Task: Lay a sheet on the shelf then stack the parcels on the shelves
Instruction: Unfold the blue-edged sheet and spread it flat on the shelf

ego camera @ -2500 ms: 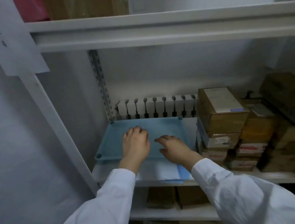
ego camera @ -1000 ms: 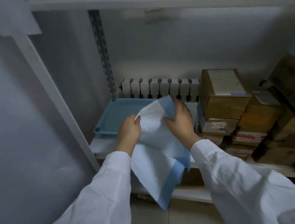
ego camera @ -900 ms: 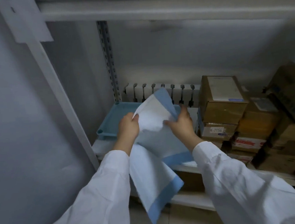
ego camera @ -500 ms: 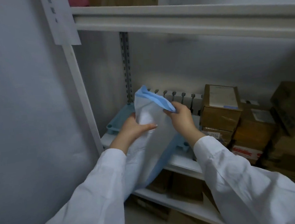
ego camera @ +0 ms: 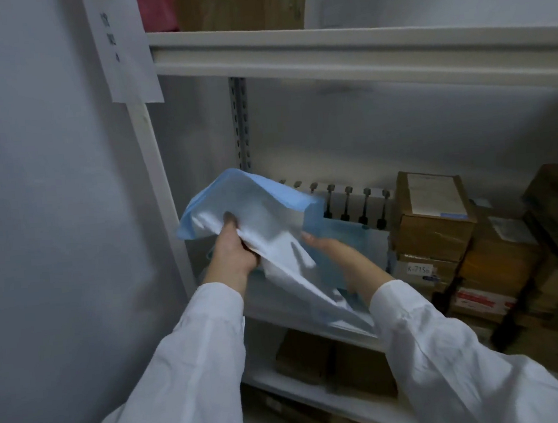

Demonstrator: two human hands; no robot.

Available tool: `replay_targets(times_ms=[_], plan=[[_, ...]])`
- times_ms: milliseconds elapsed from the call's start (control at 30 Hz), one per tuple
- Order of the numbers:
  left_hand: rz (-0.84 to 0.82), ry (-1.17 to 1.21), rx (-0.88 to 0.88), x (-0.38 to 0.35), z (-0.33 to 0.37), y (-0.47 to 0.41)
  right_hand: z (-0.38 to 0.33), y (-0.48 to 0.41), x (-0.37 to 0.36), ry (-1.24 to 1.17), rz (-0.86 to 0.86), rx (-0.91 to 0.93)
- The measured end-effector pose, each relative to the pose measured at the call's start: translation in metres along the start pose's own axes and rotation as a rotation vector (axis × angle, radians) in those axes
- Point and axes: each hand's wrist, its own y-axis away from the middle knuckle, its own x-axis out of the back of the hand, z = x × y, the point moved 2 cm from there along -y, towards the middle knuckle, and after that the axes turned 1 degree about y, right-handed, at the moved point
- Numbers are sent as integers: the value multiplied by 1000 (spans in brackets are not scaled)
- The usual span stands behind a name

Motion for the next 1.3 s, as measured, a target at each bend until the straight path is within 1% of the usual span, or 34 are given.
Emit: replay_targets(times_ms=[33,100,167,200,233,267,300,367,433,500,567,667,733,767,833,867,900,933,1000,1033,1133,1200,1233,1267,1300], plan=[[-11,30,8,-4,2,-8,2,1,-5,-33,-93,3],[-47,50,43,-12,4,-24,4,-1,-11,-27,-241,93],[-82,81,88,-17,4,-42,-3,-4,-19,130,-328,183],[-97,109,108,-19,5,-53,-7,-10,-25,282,-321,193],[-111,141,116,-22,6,-60,-11,-14,-32,465,-263,187],[-129,168,121,-24,7,-67,-16,-21,-38,640,-157,203],[-154,195,129,-26,8,-72,-21,-29,-40,762,-45,237],[-210,210,166,-27,12,-83,-34,-46,-39,927,137,277],[-245,194,189,-25,19,-93,-50,-54,-34,1054,235,222],[-248,155,204,-24,26,-105,-65,-60,-26,1008,335,193],[-250,119,210,-25,30,-115,-78,-65,-18,905,467,234],[-319,65,221,-28,31,-130,-90,-69,-11,673,642,403],[-373,72,220,-33,30,-139,-92,-67,-10,551,709,548],[-374,69,222,-35,29,-144,-89,-69,-10,501,718,602],[-304,56,222,-32,24,-151,-80,-71,-12,388,687,642],[-241,26,226,-26,20,-155,-72,-76,-12,381,669,631],[-153,-33,232,-17,15,-159,-63,-84,-12,445,651,606],[-54,-91,252,-6,9,-162,-52,-92,-13,608,624,543],[86,-145,294,17,-2,-166,-25,-110,-12,919,569,331],[129,-172,293,28,-8,-168,-12,-118,-11,1015,534,233],[289,-134,245,53,-21,-173,23,-134,-8,1114,362,64],[384,-129,196,68,-25,-181,38,-139,-6,1160,273,12],[429,-229,191,69,-23,-181,42,-140,-5,1185,241,-3],[448,-370,234,67,-22,-183,44,-141,-4,1194,214,-7],[437,-591,262,60,-16,-181,46,-143,-4,1188,194,-11]])
